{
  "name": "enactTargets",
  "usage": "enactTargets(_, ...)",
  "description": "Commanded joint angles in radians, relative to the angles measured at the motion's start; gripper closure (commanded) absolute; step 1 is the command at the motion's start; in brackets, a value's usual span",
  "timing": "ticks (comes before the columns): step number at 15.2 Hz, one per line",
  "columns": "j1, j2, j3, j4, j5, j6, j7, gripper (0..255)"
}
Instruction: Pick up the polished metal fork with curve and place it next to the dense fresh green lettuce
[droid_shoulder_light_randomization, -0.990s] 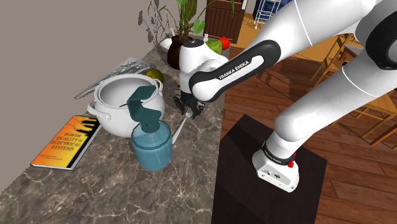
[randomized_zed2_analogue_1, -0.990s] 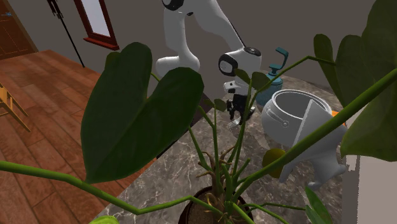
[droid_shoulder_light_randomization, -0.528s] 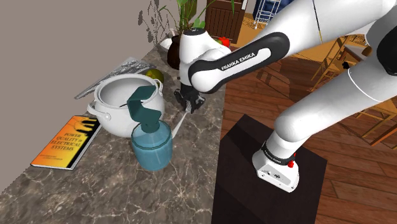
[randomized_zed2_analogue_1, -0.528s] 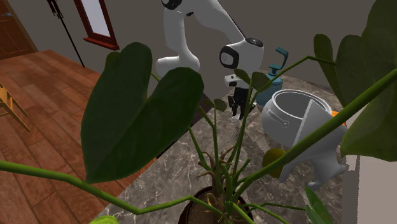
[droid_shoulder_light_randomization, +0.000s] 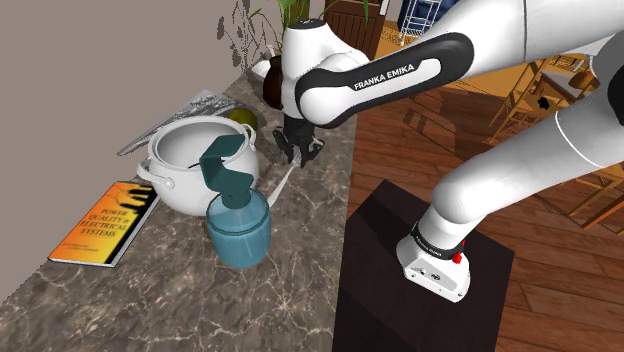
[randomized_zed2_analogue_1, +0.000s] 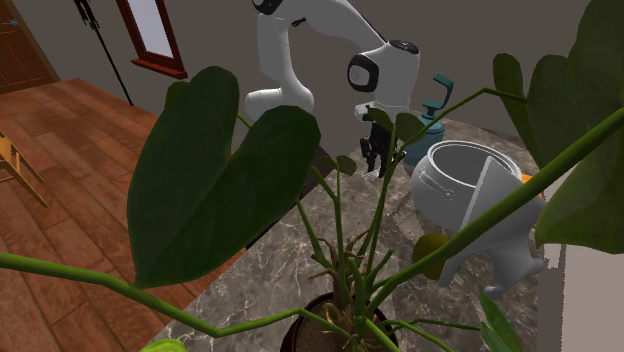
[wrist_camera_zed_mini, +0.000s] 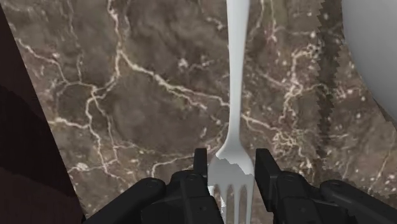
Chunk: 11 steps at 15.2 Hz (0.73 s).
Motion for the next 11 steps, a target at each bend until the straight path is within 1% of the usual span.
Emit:
enactTargets(1,0.004,-0.019,-0.01,0.013,0.004,-0.032,-0.007,255)
enactTargets(11,0.008,-0.07,-0.048,0.11,0.004,-0.178,-0.023,255)
